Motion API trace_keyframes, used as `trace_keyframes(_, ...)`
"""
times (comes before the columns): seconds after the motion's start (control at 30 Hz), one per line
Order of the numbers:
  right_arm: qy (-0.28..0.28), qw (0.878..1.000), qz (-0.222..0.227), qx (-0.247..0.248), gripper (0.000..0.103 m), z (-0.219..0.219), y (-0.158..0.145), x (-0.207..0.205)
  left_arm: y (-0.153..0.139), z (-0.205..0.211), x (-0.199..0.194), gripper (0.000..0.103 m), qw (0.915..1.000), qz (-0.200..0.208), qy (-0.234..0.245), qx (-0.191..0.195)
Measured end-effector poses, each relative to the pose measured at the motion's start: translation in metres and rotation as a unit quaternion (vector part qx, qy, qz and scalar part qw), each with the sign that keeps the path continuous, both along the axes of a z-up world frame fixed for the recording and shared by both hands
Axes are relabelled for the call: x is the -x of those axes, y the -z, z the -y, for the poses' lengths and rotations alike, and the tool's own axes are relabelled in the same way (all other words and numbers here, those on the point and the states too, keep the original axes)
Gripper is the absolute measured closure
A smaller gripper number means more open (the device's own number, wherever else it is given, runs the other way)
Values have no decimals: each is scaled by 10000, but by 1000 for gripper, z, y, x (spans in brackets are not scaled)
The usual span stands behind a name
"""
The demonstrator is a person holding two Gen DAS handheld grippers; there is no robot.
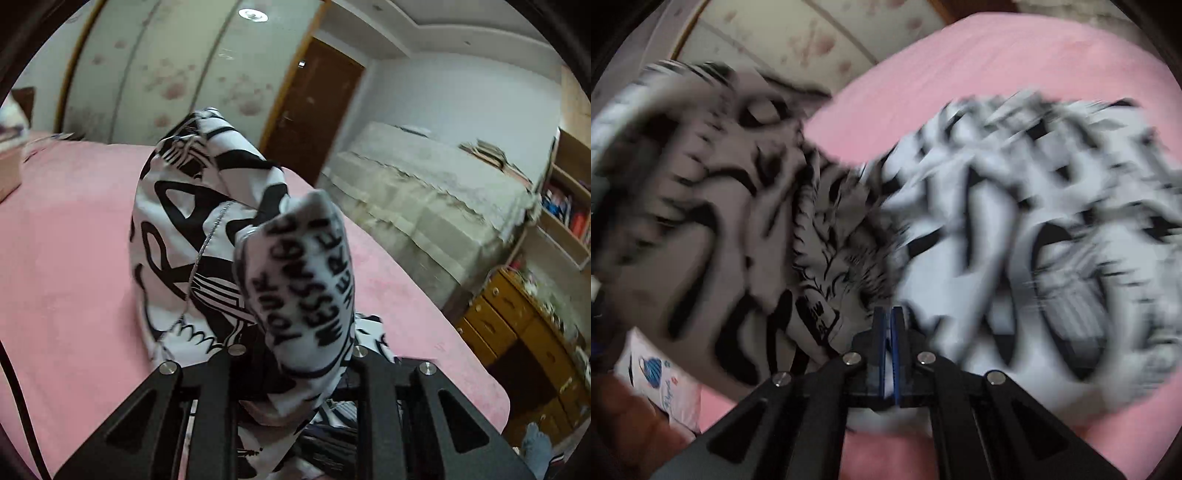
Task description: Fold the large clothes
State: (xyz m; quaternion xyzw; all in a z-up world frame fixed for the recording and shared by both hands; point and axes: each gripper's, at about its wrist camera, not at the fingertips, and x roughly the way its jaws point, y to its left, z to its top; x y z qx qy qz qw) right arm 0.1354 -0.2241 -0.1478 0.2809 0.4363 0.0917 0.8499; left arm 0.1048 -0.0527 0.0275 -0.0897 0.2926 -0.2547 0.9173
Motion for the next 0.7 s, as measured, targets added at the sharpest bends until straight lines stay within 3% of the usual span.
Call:
trace_keyframes(0.17, 565, 9975, 44, 423, 101, 80, -20, 47, 10, 72, -1, 86, 9988, 19, 494, -43)
trace_keyframes(0.27, 901, 9934, -78, 699, 101, 123, -21, 73, 31, 125, 4, 86, 9959, -28, 862, -257)
trace_keyframes(0.4, 1325, 9853, -401, 998, 101, 159, -11, 100, 83, 189, 4, 86, 9875, -370, 1126, -1040)
trace_keyframes(0.5, 1420, 9827, -608, 1023, 101, 184, -2, 113, 126, 216, -1, 86, 9754, -758, 1122, -1741)
trace_keyframes(0.6, 1324, 9826, -712, 1090, 101, 190, -2, 111, 144, 220, -3, 85, 9694, -925, 1123, -1978)
trace_keyframes(0.7, 1171, 9833, -770, 1163, 101, 192, -9, 98, 142, 242, -5, 82, 9612, -871, 1228, -2310)
